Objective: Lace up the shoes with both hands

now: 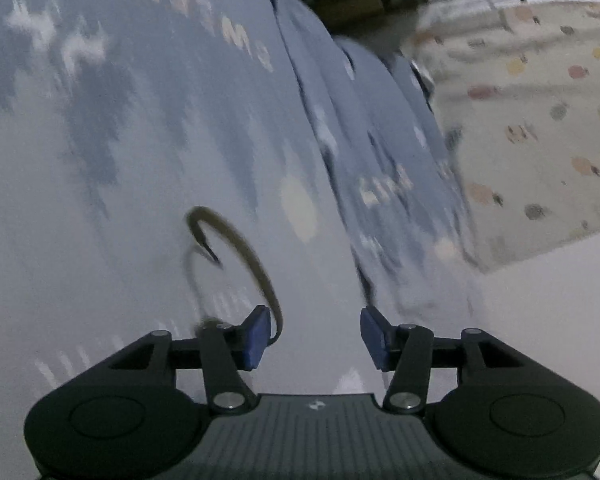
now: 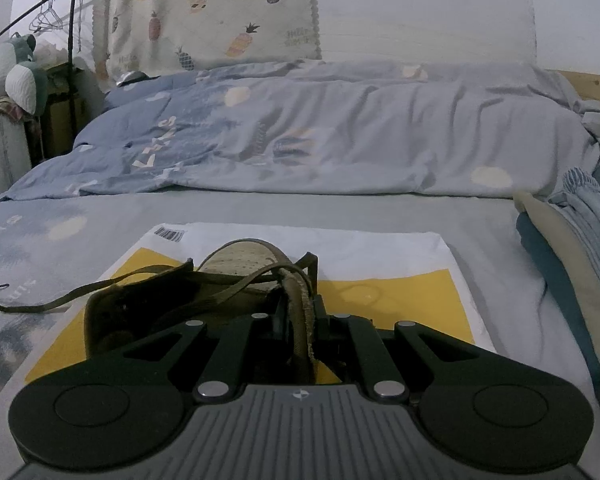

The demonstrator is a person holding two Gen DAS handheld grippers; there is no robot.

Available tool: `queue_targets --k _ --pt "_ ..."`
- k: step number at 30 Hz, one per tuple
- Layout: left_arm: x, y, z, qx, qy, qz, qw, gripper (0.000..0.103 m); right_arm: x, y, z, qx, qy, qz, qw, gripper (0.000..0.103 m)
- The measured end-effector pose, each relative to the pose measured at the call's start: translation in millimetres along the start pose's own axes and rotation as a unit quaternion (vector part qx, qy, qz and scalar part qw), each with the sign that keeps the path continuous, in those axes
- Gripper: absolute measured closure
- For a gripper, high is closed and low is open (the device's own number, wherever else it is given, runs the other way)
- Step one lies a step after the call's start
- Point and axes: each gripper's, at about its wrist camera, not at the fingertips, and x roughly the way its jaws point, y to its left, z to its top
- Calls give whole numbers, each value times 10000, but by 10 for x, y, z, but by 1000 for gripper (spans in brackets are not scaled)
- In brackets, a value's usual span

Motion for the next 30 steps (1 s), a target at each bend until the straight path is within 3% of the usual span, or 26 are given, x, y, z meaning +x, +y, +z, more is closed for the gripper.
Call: queue_targets --k 2,6,7,14,19,30 --pt "-1 -44 -12 199 -29 284 9994 55 -1 3 -2 -12 -2 0 10000 97" --pt "-33 -50 46 508 -137 1252 9907 53 2 9 1 -24 0 -1 10000 97" --pt "-24 -26 55 467 -61 1281 9906 53 2 14 2 -30 0 -4 10000 97" --pt "131 -94 -154 358 821 214 9958 53 0 34 -1 -48 -7 -21 10000 97" --pt "276 -199 -556 244 1509 -516 9869 52 -3 54 -11 -47 -24 -35 10000 97" --pt "620 -254 -1238 101 1924 -631 9792 52 4 72 -24 -19 -65 -46 10000 97"
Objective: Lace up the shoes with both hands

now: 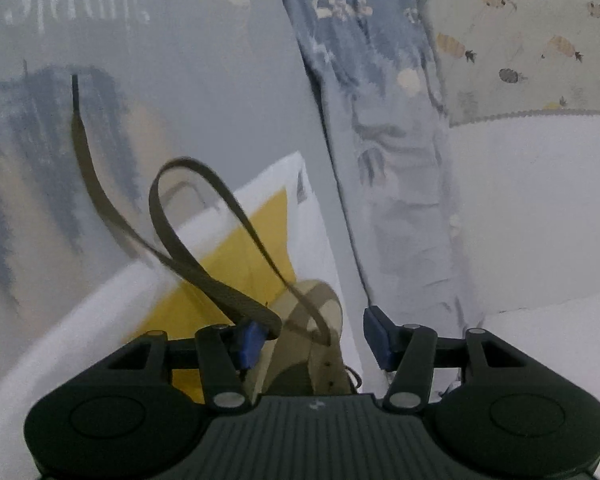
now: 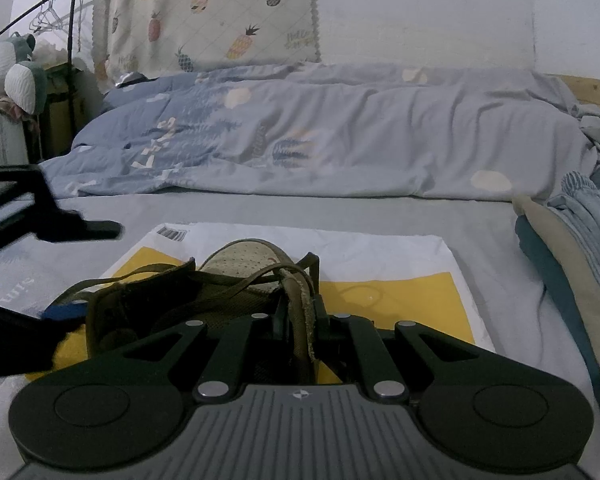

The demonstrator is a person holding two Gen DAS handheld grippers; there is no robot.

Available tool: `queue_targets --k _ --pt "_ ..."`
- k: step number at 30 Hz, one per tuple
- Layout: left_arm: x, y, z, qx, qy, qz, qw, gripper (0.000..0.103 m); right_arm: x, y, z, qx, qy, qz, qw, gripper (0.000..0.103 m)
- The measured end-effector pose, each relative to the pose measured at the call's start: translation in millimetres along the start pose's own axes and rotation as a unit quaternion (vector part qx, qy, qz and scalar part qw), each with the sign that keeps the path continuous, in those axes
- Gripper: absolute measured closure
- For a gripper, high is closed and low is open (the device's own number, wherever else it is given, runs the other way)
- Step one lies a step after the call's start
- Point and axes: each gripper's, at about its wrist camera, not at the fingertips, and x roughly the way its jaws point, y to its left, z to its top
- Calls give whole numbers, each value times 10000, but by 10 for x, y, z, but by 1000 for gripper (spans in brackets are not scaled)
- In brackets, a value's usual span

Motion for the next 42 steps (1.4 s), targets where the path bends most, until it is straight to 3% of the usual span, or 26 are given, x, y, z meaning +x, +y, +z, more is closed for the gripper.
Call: queue_targets --k 11,15,20,28,34,42 --pt "261 22 -76 -17 -55 -32 10000 58 -1 -30 5 29 -20 69 10000 97" --pt "288 27 -104 -11 -8 13 10000 84 0 -44 6 19 -22 92 10000 97" --pt "276 18 -111 62 -64 -27 10000 101 2 -42 1 3 -28 76 10000 97" --pt "94 -70 -111 412 -593 161 9973 102 3 14 -11 -44 -61 -96 9999 97" --pt "-78 -18 73 123 -1088 335 9934 102 11 28 -10 -40 -59 -177 9998 97" --pt "-371 59 322 -82 -1831 609 9812 102 22 25 0 14 -59 -213 9998 97"
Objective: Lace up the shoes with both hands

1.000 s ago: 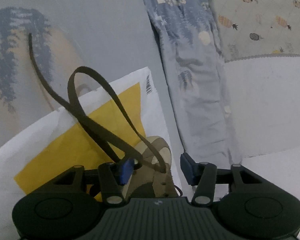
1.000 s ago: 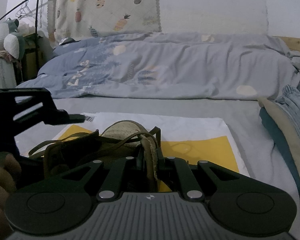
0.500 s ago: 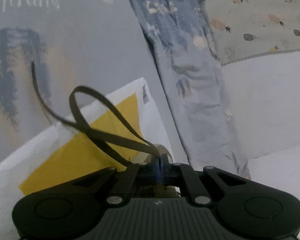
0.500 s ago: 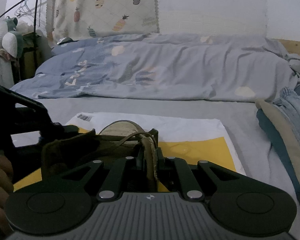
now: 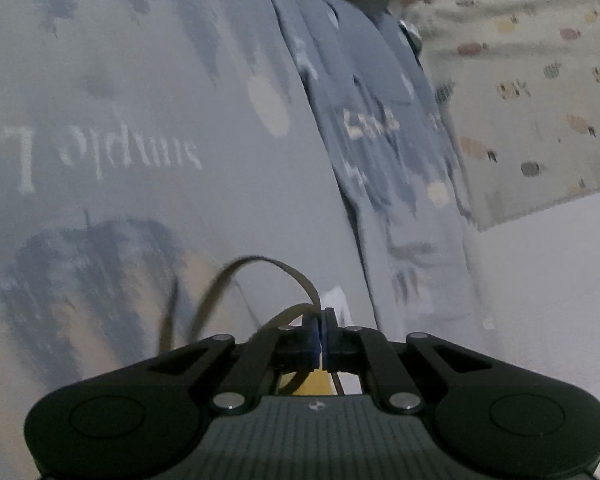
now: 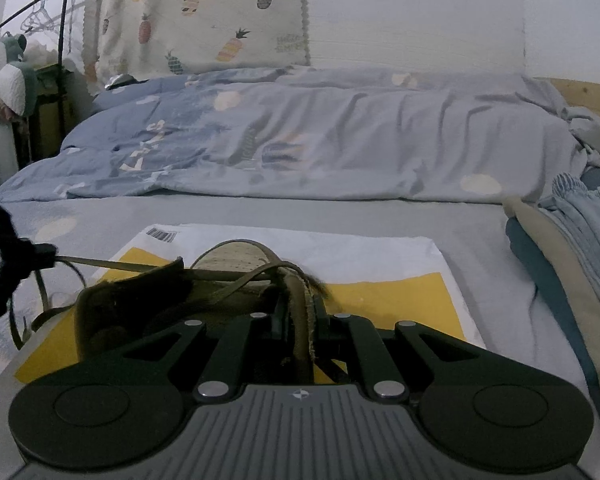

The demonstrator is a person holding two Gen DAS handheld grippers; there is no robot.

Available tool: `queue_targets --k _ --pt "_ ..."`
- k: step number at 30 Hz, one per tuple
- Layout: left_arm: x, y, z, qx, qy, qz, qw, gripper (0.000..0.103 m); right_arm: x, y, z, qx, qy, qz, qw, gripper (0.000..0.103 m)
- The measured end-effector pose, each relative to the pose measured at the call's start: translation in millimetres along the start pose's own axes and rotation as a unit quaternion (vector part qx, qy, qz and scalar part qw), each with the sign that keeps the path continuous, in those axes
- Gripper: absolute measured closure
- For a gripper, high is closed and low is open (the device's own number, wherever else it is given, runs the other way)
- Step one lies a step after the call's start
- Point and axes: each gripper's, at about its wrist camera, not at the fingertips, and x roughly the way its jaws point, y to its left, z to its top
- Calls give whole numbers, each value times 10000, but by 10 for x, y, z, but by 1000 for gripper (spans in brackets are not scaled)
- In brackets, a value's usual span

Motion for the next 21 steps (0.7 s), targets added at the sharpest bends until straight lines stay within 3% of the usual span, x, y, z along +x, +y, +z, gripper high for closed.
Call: queue_targets --k 9,15,21 --pt "-72 -75 163 353 -96 -152 9992 102 20 -1 8 66 5 58 10000 97" --pt "-276 -133 405 665 -555 -210 9960 80 16 -105 14 447 -6 289 9986 96" --pt "-448 -79 570 611 -942 92 9936 71 3 -237 53 906 108 486 9946 95"
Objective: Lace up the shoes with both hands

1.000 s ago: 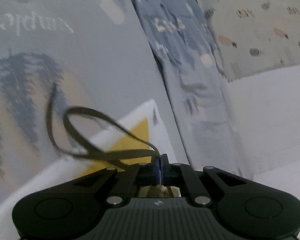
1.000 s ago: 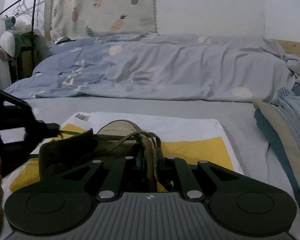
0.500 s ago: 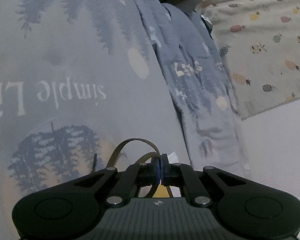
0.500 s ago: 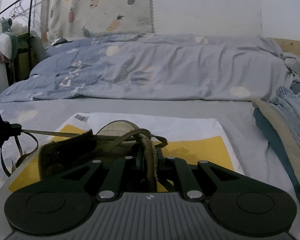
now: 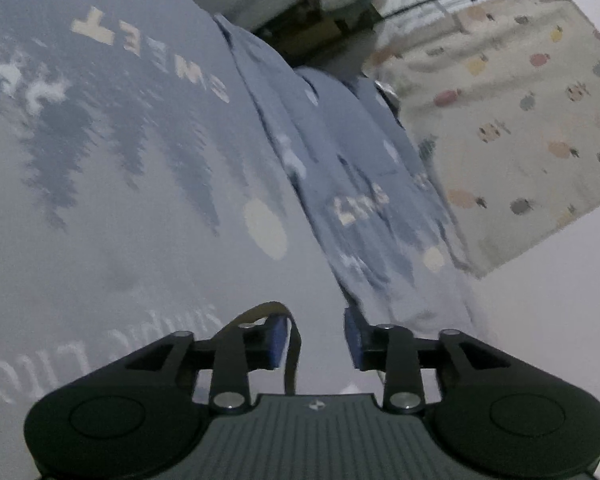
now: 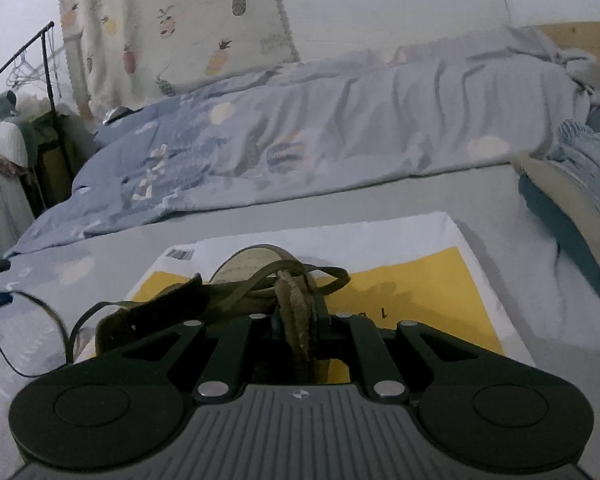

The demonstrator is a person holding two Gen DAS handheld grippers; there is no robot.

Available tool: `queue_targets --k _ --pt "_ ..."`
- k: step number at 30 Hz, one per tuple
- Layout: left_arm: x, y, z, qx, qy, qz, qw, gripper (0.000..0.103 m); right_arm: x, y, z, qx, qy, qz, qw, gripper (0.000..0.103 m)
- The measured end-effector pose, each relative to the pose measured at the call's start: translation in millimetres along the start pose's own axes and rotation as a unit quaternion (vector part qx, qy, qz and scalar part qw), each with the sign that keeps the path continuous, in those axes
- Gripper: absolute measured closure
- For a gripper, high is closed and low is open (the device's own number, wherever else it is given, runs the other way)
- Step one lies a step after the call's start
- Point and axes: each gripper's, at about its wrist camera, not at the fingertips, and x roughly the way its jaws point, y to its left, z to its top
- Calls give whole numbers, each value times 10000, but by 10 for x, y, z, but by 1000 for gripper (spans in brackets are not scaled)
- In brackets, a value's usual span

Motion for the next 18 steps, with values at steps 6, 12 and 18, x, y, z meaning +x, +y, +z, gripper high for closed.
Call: queue_targets --k 6,12,18 --pt "37 -70 -56 154 368 -249 9989 69 -137 -33 61 -159 -153 273 9994 90" --pt "107 -295 -298 722 1049 -810 9885 55 -597 -249 279 -59 -1404 699 9876 68" --pt "124 -529 -551 1421 1523 -1364 9685 54 -732 -761 453 337 -1527 884 9837 63"
